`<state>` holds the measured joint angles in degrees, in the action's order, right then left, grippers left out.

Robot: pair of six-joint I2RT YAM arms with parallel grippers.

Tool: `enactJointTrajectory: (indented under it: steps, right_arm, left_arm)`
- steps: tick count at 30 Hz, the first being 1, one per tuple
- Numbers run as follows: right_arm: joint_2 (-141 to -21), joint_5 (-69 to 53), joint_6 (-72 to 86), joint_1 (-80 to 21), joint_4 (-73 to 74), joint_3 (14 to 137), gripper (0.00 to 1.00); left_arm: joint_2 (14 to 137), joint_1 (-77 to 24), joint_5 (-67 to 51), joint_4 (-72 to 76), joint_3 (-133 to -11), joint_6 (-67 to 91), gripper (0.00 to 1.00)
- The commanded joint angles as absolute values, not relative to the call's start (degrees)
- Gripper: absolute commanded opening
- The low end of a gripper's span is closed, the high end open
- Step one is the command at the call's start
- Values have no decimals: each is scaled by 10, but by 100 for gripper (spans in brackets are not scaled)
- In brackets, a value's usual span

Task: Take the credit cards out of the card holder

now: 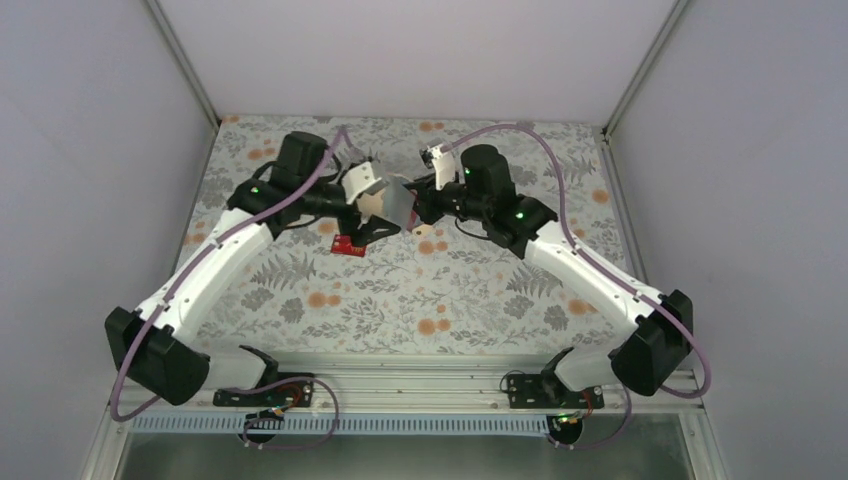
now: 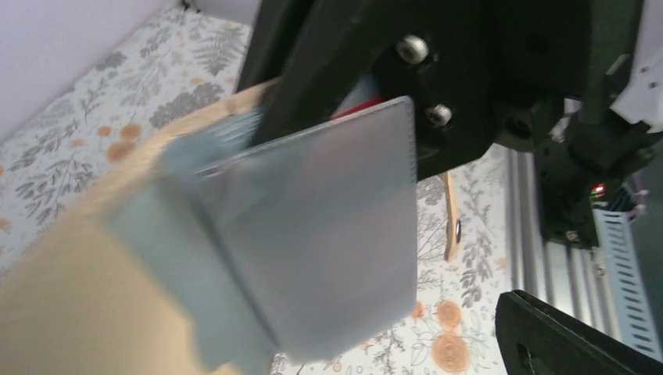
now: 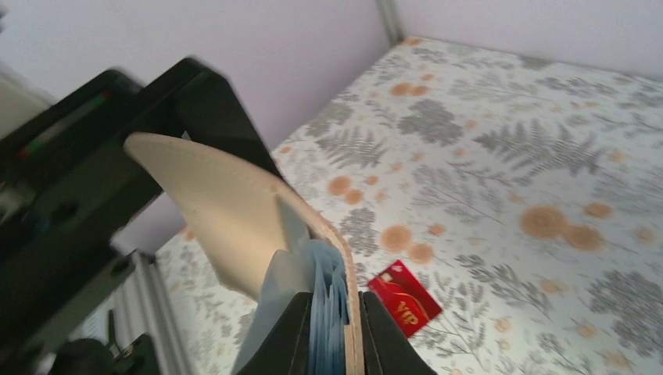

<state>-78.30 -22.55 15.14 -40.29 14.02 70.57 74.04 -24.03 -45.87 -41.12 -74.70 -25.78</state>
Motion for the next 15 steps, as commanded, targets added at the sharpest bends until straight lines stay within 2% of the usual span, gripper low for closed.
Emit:
enactJointTrajectory:
  steps: [1,7,15]
  right_arm:
    - [-809,-156,226,-416,146,741,4]
    - [-814,-139,245,-424,136,746,4]
    - [-814,-187,242,-427,125,747,4]
  left_arm:
    - [776,-307,-309,-365,-758,-215,100]
    - [796,-317,-185,-345,-783,-190,100]
    - [805,-316,-128,-321,-773,-184,100]
